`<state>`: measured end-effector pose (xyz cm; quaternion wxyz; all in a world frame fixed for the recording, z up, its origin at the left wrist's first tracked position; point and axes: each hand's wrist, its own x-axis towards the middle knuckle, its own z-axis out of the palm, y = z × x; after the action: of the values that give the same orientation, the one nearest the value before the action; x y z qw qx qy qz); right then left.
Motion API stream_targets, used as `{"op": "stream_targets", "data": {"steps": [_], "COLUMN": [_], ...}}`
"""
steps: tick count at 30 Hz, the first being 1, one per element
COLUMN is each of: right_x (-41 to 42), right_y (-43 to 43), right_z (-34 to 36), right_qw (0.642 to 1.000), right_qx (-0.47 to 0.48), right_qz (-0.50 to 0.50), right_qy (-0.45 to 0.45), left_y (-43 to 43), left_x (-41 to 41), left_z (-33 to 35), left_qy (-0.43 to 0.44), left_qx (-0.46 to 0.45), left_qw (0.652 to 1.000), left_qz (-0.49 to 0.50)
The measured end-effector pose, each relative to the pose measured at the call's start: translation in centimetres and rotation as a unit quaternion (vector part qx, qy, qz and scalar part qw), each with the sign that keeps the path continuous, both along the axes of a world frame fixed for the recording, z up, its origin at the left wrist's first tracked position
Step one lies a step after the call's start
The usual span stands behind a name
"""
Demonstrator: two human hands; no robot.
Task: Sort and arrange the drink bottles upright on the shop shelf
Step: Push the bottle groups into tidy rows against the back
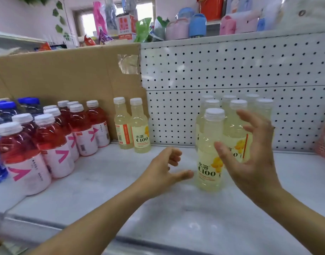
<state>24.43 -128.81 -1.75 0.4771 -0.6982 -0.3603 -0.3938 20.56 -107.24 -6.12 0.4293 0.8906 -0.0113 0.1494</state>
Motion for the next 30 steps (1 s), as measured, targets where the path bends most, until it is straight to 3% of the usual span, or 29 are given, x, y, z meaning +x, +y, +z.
{"op": "stream_targets", "data": {"steps": [2, 4, 6, 8, 10, 13, 18, 23, 27, 30], "right_x": [-1.5, -2.1, -1.8, -0.1, 3.0, 7.7, 11.7, 10.7, 7.7, 5.0], "right_y": [2.6, 6.4, 10.8, 15.0, 18.8, 23.6, 27.6, 25.8, 22.5, 19.9], "right_z": [1.2, 0.9, 0.1, -0.6, -1.3, -2.7, -4.8, -5.1, -4.8, -4.5], "right_qw": [0.989, 0.981, 0.978, 0.956, 0.919, 0.888, 0.889, 0.897, 0.887, 0.888], "right_qx": [-0.048, -0.112, -0.181, -0.214, -0.173, -0.122, -0.056, -0.028, -0.049, -0.066], "right_qz": [0.032, 0.074, 0.1, 0.12, 0.134, 0.124, 0.133, 0.126, 0.121, 0.143], "right_qy": [-0.133, -0.137, -0.014, 0.163, 0.329, 0.426, 0.434, 0.423, 0.443, 0.433], "left_y": [3.2, 6.6, 10.0, 13.1, 16.1, 19.4, 21.2, 21.8, 21.2, 19.3], "left_x": [-0.6, -0.4, 0.5, 1.9, 3.9, 7.4, 10.7, 8.2, 4.2, 1.8], "left_z": [0.4, 0.7, 0.9, 1.1, 1.4, 1.9, 1.3, 1.6, 1.8, 2.2], "left_qy": [-0.033, -0.06, -0.075, -0.077, -0.065, -0.03, -0.025, -0.007, 0.085, 0.07], "left_qx": [-0.003, -0.019, -0.055, -0.108, -0.134, -0.144, -0.178, -0.158, -0.232, -0.21], "left_qw": [0.999, 0.994, 0.984, 0.97, 0.96, 0.957, 0.955, 0.969, 0.969, 0.975], "left_qz": [0.038, 0.091, 0.152, 0.203, 0.236, 0.249, 0.235, 0.188, 0.034, -0.033]}}
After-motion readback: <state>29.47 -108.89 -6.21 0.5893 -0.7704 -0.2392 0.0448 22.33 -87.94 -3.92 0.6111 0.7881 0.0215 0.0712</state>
